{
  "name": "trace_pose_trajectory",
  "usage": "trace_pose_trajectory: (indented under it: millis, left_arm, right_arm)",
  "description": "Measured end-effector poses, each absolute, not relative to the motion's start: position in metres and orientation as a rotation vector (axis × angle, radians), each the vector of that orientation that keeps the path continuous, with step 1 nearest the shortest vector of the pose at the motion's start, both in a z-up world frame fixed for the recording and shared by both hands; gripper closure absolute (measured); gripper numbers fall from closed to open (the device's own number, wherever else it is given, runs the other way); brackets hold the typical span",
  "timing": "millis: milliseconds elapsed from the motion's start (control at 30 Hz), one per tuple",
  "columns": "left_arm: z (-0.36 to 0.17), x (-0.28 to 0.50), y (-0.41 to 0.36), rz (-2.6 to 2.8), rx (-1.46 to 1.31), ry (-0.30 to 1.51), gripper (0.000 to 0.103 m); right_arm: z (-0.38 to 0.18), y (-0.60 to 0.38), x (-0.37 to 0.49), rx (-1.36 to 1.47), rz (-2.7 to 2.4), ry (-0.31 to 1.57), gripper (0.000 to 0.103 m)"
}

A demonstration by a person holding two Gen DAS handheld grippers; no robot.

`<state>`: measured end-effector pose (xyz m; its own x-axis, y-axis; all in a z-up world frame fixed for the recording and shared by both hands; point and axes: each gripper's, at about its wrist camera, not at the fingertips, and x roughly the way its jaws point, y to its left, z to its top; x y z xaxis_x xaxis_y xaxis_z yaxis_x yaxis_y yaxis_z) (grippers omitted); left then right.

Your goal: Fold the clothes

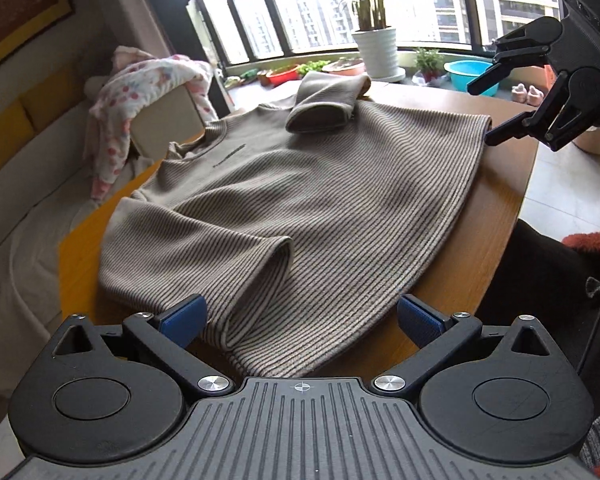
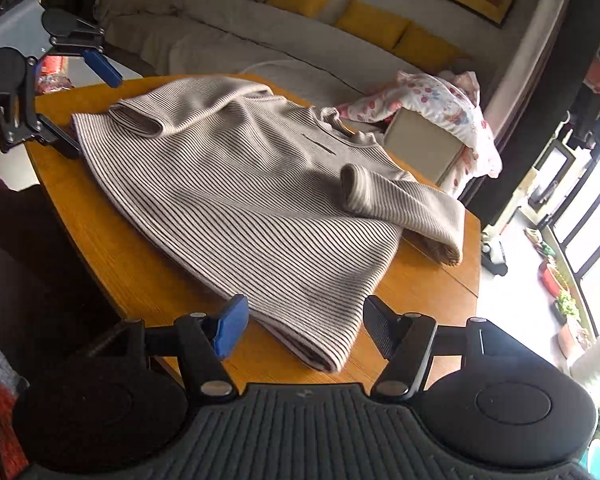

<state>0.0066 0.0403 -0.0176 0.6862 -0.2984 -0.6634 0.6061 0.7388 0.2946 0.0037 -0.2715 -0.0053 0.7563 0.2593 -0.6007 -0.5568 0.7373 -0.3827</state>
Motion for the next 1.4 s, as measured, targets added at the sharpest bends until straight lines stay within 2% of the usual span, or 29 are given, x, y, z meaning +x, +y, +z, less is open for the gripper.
trace_pose_trajectory:
  millis: [167,267,433,633,767,900,1100,1133,1167,1200,1333,1400]
  left_arm:
    - [-0.022,0.009,0.052,-0.469,0.511,0.647,0.000]
    - [-0.020,0.016,0.056,-0.410,0.513,0.638,0.000]
    - [-0.010,0.029,0.073,-0.209,0.482,0.589,0.000]
    - [0.007,0.026,0.090,-0.158,0.434,0.581,0.000]
    - [0.007,0.015,0.088,-0.233,0.434,0.641,0.000]
    - [0.014,0.012,0.096,-0.458,0.266,0.727,0.000]
    - [0.051,0.045,0.092,-0.537,0.171,0.614,0.000]
    - [0.055,0.056,0.089,-0.533,0.164,0.596,0.000]
    - [0.056,0.067,0.084,-0.530,0.153,0.588,0.000]
    - [0.056,0.079,0.078,-0.526,0.141,0.582,0.000]
    - [0.039,0.113,0.068,-0.578,0.007,0.611,0.000]
    - [0.028,0.126,0.069,-0.595,-0.055,0.641,0.000]
  right_arm:
    - [-0.016,-0.275,0.015,-0.596,0.361,0.519,0.039]
    - [-0.013,-0.270,0.023,-0.577,0.284,0.454,0.043]
    - [0.008,-0.279,0.035,-0.489,0.209,0.384,0.043]
    - [-0.012,-0.279,0.028,-0.601,0.136,0.415,0.043]
    - [-0.004,-0.291,0.019,-0.503,0.185,0.449,0.042]
    - [0.001,-0.296,0.011,-0.399,0.341,0.553,0.038]
    - [0.060,-0.302,0.038,-0.176,0.421,0.507,0.035]
    - [0.072,-0.302,0.049,-0.138,0.424,0.494,0.040]
    - [0.082,-0.296,0.067,-0.096,0.444,0.500,0.058]
    - [0.088,-0.287,0.085,-0.073,0.468,0.513,0.064]
    - [0.100,-0.237,0.156,-0.071,0.566,0.544,0.066]
    - [0.099,-0.207,0.198,-0.077,0.602,0.570,0.063]
